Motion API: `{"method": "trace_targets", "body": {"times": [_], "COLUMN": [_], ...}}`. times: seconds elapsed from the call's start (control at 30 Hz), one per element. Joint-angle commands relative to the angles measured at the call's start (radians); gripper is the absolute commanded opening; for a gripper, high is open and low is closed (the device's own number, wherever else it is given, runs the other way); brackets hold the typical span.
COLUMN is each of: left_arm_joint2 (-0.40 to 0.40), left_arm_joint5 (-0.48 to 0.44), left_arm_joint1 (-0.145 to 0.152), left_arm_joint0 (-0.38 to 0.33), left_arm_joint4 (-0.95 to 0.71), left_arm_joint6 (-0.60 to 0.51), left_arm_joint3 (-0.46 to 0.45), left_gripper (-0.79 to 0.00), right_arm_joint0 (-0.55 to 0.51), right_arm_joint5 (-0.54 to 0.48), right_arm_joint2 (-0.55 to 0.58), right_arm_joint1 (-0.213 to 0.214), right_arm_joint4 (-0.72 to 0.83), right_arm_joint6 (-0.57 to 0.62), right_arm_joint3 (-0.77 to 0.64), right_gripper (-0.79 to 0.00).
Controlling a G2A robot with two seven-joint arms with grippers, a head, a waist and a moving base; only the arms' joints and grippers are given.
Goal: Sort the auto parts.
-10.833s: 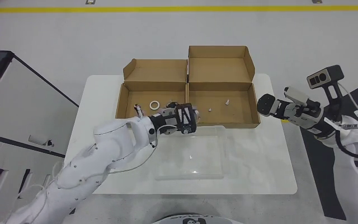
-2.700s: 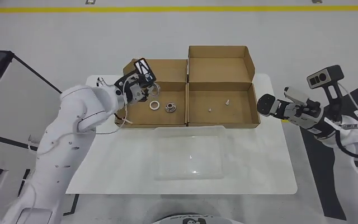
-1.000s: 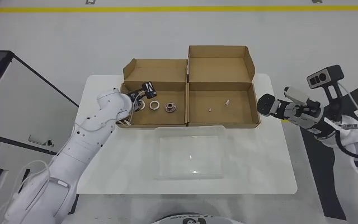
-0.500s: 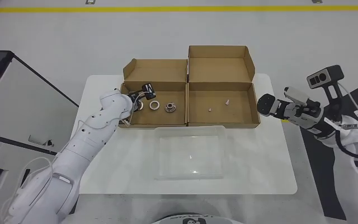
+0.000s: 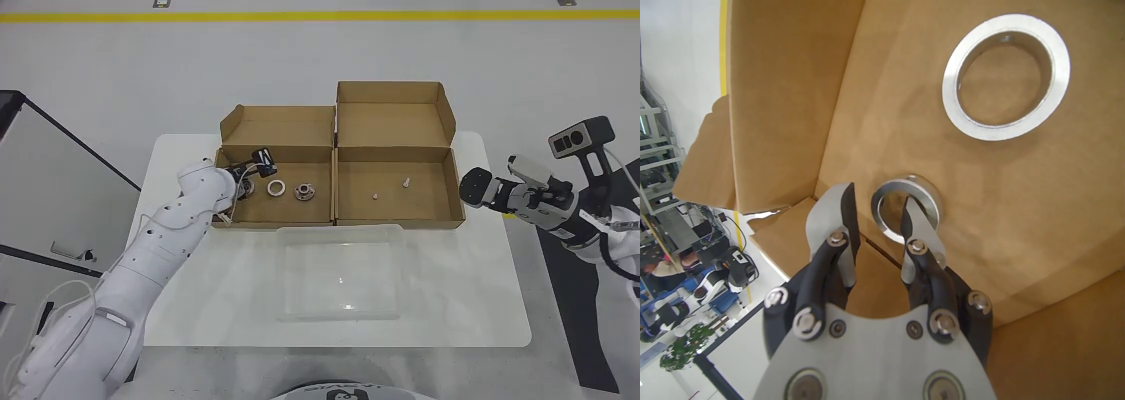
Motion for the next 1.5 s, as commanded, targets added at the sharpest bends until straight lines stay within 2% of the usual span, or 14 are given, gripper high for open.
{"method": "trace_targets", "body": {"times": [0.0,0.13,0.2,0.3,0.33,0.37,0.53,0.87,1.17,1.47], "left_arm_joint2": [-0.003,-0.012,-0.02,-0.04,-0.049,-0.058,-0.116,-0.258,-0.415,-0.606], "left_arm_joint5": [-0.001,-0.002,-0.003,-0.005,-0.007,-0.01,-0.027,-0.086,-0.142,-0.209], "left_arm_joint1": [0.0,0.0,0.002,0.007,0.009,0.012,0.029,0.063,0.089,0.112], "left_arm_joint0": [0.002,0.009,0.013,0.025,0.031,0.039,0.083,0.2,0.339,0.497], "left_arm_joint4": [0.003,0.009,0.013,0.012,0.011,0.009,-0.006,-0.093,-0.277,-0.493], "left_arm_joint6": [0.001,0.004,0.006,0.005,0.002,-0.002,0.001,0.055,0.134,0.269], "left_arm_joint3": [-0.002,-0.01,-0.022,-0.05,-0.063,-0.077,-0.166,-0.449,-0.671,-0.846], "left_gripper": [-0.394,-0.379,-0.314,-0.034,-0.034,0.0,0.0,0.0,0.0,0.0], "right_arm_joint0": [0.0,0.0,0.0,0.0,0.0,0.0,0.0,0.0,0.0,0.0], "right_arm_joint5": [0.0,0.0,0.0,0.0,0.0,0.0,0.0,0.0,0.0,0.0], "right_arm_joint2": [0.0,0.0,0.0,0.0,0.0,0.0,0.0,0.0,0.0,0.0], "right_arm_joint1": [0.0,0.0,0.0,0.0,0.0,0.0,0.0,0.0,0.0,0.0], "right_arm_joint4": [0.0,0.0,0.0,0.0,0.0,0.0,0.0,0.0,0.0,0.0], "right_arm_joint6": [0.0,0.0,0.0,0.0,0.0,0.0,0.0,0.0,0.0,0.0], "right_arm_joint3": [0.0,0.0,0.0,0.0,0.0,0.0,0.0,0.0,0.0,0.0], "right_gripper": [0.0,0.0,0.0,0.0,0.0,0.0,0.0,0.0,0.0,0.0]}}
